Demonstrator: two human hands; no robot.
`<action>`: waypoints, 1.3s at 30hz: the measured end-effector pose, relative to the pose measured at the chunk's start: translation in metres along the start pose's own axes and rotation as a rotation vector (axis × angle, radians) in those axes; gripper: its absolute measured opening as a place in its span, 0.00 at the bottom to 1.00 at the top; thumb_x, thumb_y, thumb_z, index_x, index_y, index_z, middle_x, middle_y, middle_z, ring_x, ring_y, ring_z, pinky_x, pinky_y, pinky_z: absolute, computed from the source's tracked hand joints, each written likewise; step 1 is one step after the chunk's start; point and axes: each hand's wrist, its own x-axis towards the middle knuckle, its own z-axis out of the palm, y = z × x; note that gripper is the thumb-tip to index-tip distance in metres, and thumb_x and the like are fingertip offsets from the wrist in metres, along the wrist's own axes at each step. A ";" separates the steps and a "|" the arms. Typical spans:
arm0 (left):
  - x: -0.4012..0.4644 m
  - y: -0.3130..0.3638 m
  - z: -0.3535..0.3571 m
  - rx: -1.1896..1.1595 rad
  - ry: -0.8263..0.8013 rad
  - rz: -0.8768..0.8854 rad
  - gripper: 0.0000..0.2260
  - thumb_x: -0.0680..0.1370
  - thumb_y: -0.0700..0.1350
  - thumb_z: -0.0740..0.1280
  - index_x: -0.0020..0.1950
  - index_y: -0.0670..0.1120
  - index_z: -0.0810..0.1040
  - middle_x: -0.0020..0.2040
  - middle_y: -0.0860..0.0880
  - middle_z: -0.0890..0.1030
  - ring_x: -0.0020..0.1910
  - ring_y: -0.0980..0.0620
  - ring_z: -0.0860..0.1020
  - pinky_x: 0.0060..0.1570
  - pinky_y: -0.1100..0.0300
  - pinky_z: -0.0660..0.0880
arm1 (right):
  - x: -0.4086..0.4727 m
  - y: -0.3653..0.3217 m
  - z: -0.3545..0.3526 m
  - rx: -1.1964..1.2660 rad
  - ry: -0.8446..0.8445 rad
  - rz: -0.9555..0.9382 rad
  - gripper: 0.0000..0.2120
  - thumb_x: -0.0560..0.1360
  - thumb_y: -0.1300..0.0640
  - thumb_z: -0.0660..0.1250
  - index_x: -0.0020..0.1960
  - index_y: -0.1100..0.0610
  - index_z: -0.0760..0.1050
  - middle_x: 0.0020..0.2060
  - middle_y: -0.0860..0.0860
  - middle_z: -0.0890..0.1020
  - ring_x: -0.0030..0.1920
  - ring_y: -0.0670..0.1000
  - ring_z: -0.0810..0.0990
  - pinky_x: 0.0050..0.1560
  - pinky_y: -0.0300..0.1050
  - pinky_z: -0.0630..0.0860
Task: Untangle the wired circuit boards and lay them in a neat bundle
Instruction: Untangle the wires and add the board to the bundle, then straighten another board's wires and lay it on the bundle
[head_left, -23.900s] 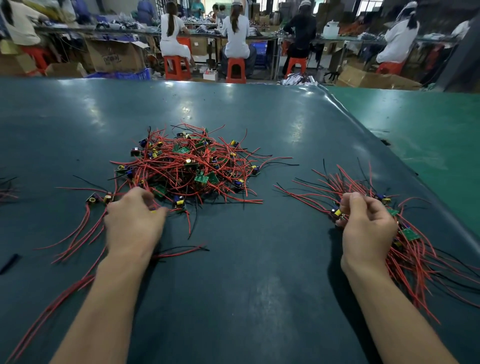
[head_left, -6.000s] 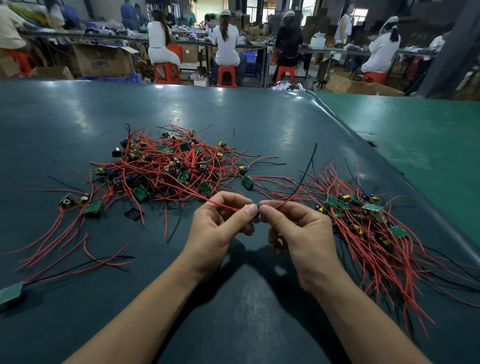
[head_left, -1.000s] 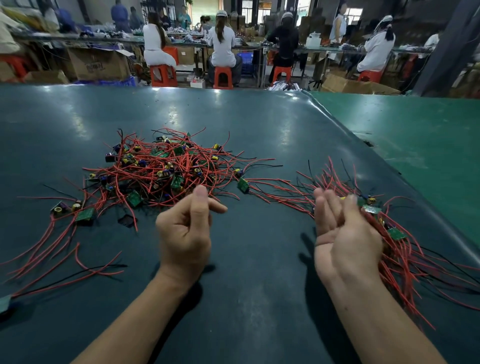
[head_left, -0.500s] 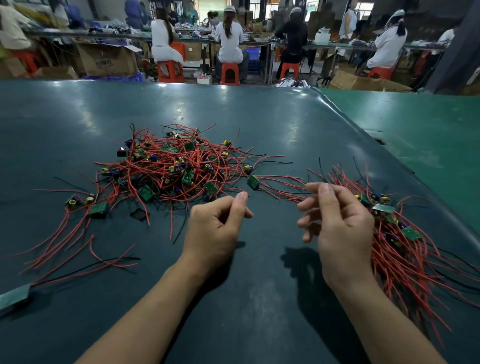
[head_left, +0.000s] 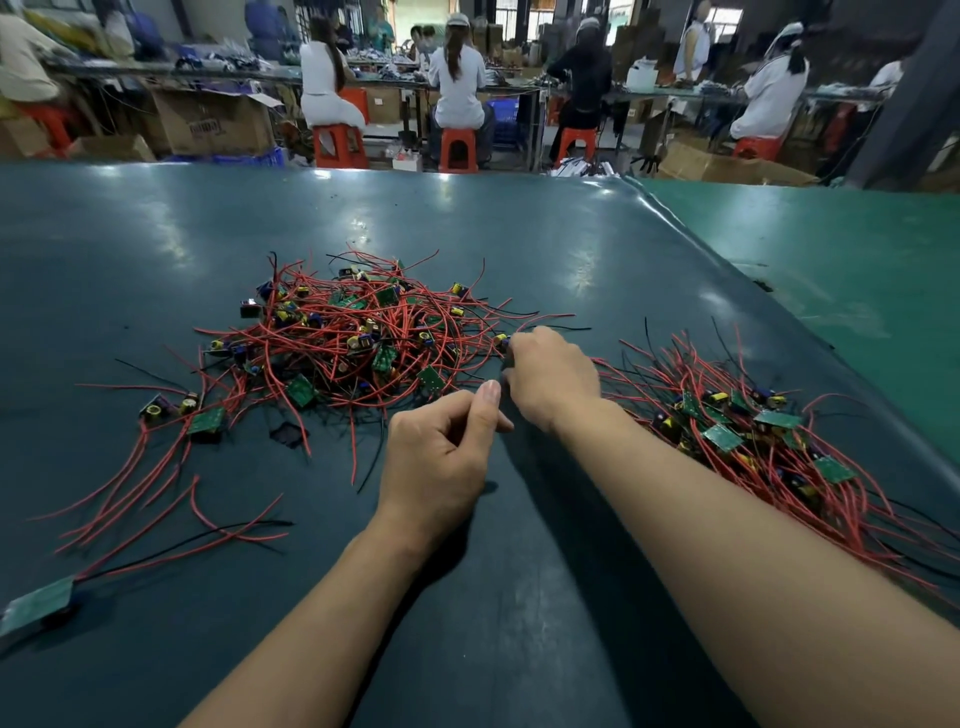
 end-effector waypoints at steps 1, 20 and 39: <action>0.000 -0.001 -0.001 -0.003 0.004 0.003 0.18 0.79 0.56 0.62 0.33 0.50 0.80 0.22 0.44 0.68 0.23 0.43 0.67 0.25 0.49 0.66 | 0.000 0.000 -0.001 -0.007 0.046 -0.024 0.07 0.78 0.59 0.64 0.55 0.57 0.73 0.54 0.57 0.75 0.56 0.63 0.77 0.45 0.50 0.68; -0.006 0.009 0.003 -0.067 -0.235 -0.033 0.08 0.78 0.51 0.66 0.47 0.50 0.83 0.41 0.55 0.83 0.42 0.58 0.81 0.43 0.59 0.76 | -0.117 0.009 -0.012 1.814 0.106 0.178 0.14 0.66 0.59 0.73 0.49 0.61 0.78 0.45 0.56 0.81 0.44 0.50 0.83 0.44 0.42 0.81; 0.000 0.019 -0.001 -0.968 -0.023 -0.643 0.05 0.75 0.35 0.65 0.44 0.44 0.72 0.44 0.40 0.85 0.41 0.46 0.85 0.43 0.55 0.82 | -0.108 0.020 -0.008 2.016 0.204 0.332 0.08 0.74 0.72 0.67 0.42 0.60 0.75 0.34 0.56 0.84 0.36 0.54 0.85 0.35 0.39 0.80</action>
